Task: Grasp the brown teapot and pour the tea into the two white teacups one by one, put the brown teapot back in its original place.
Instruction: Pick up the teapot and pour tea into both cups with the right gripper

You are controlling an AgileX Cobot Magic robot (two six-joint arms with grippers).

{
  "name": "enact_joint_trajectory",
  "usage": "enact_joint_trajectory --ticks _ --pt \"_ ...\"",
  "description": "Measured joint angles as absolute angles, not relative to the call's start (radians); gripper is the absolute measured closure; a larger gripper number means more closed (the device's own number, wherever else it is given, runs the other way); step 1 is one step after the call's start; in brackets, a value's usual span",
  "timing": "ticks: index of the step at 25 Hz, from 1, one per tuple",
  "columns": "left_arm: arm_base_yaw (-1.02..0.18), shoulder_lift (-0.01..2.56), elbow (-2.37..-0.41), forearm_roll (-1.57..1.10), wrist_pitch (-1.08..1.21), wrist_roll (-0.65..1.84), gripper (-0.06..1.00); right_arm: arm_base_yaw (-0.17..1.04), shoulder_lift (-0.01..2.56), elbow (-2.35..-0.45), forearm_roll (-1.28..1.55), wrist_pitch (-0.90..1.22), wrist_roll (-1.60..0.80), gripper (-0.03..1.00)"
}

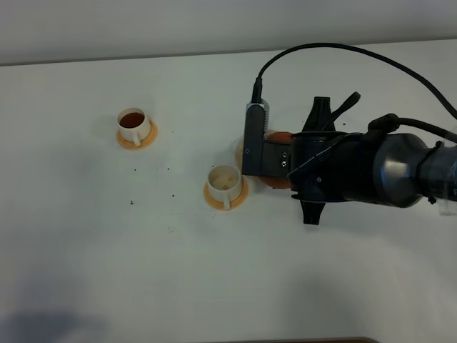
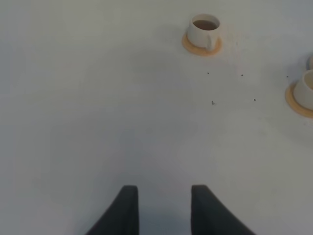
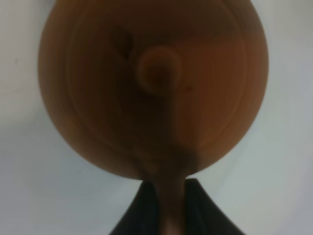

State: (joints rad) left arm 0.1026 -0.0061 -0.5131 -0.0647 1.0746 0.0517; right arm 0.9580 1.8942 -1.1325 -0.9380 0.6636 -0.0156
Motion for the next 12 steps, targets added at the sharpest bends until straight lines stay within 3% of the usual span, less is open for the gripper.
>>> enact_joint_trajectory --ticks 12 --pt "0.103 -0.006 -0.513 -0.065 1.075 0.052 0.68 1.020 1.929 -1.132 -1.094 0.739 -0.019 0.88"
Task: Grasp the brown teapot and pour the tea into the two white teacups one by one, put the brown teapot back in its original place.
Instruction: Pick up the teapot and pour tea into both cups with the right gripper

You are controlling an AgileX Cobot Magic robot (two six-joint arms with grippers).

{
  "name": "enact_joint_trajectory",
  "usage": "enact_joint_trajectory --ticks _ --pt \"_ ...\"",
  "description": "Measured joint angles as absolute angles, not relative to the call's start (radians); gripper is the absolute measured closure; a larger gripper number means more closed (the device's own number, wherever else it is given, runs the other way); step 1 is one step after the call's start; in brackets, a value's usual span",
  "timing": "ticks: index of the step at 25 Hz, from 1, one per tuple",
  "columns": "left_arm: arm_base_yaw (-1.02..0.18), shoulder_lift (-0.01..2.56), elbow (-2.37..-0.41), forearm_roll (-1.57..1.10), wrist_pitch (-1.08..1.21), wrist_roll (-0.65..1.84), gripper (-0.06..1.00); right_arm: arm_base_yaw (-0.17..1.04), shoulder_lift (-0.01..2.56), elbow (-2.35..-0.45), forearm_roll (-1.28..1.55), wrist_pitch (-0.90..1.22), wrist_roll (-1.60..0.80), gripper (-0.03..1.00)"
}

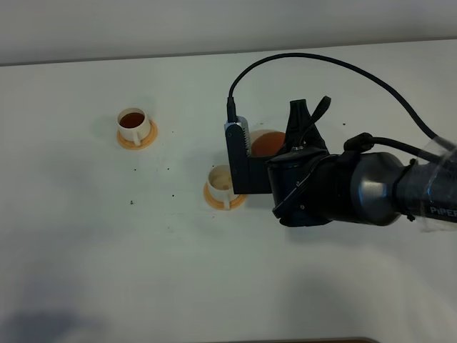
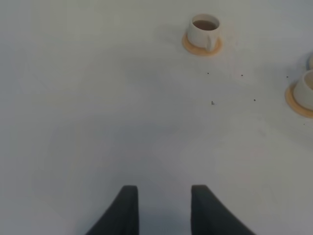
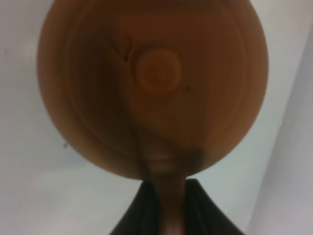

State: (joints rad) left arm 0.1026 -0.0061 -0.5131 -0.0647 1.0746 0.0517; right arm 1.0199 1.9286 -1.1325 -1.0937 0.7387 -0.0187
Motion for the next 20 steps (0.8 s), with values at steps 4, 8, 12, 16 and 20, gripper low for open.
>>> enact_joint_trajectory --ticks 4,8,12,16,20 --pt "0.103 -0.006 -0.513 -0.065 1.075 0.052 0.68 1.026 1.929 -1.132 -1.118 0.742 -0.022 0.88" --pt "0.103 -0.006 -0.513 -0.065 1.075 0.052 0.68 1.036 1.929 -1.132 -1.164 0.743 -0.024 0.88" --pt "0.103 -0.006 -0.513 -0.065 1.075 0.052 0.68 1.040 1.929 -1.132 -1.199 0.735 -0.029 0.88" --pt "0.103 -0.006 -0.513 -0.065 1.075 0.052 0.68 1.045 1.929 -1.132 -1.215 0.738 -0.049 0.88" --pt "0.103 -0.006 -0.513 -0.065 1.075 0.052 0.68 1.057 1.929 -1.132 -1.247 0.747 -0.055 0.88"
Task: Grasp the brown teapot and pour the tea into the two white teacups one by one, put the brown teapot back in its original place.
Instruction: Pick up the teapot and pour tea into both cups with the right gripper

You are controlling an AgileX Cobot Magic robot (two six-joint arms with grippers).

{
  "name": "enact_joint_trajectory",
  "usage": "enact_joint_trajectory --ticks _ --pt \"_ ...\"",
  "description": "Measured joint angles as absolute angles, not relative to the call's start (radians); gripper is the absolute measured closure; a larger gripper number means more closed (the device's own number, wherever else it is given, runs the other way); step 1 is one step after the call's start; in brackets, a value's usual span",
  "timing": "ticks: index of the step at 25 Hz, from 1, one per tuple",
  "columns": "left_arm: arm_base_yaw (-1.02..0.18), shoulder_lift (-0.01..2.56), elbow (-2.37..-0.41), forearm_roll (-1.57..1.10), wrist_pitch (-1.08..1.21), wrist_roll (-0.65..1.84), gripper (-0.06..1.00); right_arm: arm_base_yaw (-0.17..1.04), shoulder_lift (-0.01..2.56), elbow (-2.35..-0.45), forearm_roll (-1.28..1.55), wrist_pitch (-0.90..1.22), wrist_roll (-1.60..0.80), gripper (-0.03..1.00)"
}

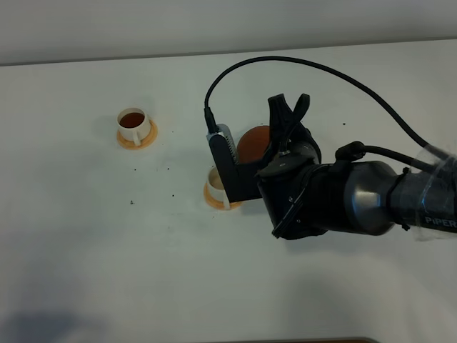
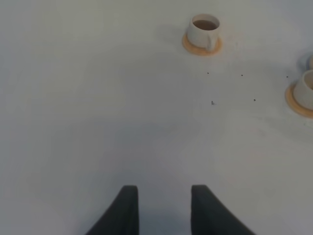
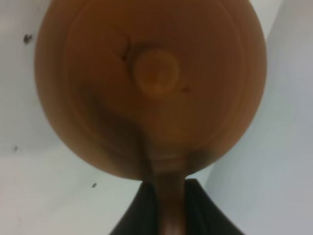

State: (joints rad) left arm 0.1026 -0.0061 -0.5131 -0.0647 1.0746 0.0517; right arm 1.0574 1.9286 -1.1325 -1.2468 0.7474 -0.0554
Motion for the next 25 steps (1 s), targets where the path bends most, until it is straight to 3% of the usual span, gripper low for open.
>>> enact_joint_trajectory --ticks 25 --pt "0.103 -0.006 -0.513 -0.065 1.075 0.052 0.68 1.060 1.981 -1.132 -1.392 0.773 -0.072 0.88"
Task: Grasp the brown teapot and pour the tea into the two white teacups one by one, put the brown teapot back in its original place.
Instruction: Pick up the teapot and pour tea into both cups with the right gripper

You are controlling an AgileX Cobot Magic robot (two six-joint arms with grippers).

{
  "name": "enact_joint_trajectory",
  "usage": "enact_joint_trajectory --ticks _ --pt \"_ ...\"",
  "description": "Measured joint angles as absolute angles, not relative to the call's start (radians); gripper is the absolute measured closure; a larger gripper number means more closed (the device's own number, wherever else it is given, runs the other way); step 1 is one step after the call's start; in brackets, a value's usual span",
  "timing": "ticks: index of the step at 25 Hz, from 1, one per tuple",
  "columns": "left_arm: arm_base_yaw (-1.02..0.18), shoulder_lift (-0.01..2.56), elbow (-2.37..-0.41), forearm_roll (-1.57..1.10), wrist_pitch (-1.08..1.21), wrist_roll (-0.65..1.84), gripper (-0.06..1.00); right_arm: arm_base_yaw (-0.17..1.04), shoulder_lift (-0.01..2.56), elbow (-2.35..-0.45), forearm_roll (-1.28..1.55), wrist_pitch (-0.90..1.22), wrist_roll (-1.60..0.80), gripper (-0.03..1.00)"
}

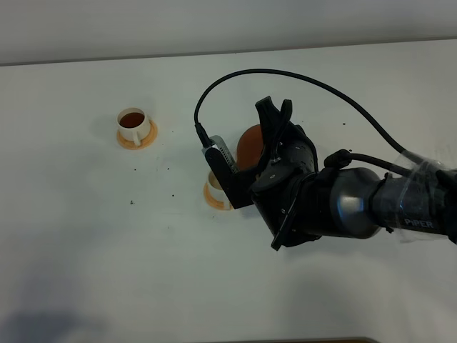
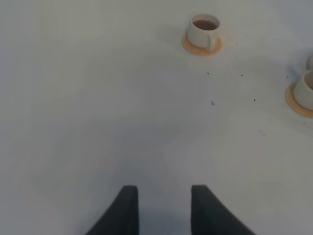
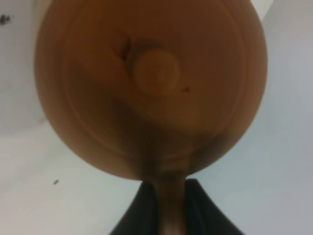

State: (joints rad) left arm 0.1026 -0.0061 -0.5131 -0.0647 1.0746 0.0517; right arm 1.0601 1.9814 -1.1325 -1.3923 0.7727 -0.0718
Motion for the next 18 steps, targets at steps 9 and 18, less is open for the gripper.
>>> enact_joint_trajectory --ticks 9,18 --pt "0.103 -0.006 -0.513 -0.065 1.075 0.052 0.68 1.061 1.981 -1.146 -1.440 0.775 -0.075 0.88" --pt "0.103 -0.006 -0.513 -0.065 1.075 0.052 0.68 1.063 1.981 -1.147 -1.450 0.779 -0.121 0.88"
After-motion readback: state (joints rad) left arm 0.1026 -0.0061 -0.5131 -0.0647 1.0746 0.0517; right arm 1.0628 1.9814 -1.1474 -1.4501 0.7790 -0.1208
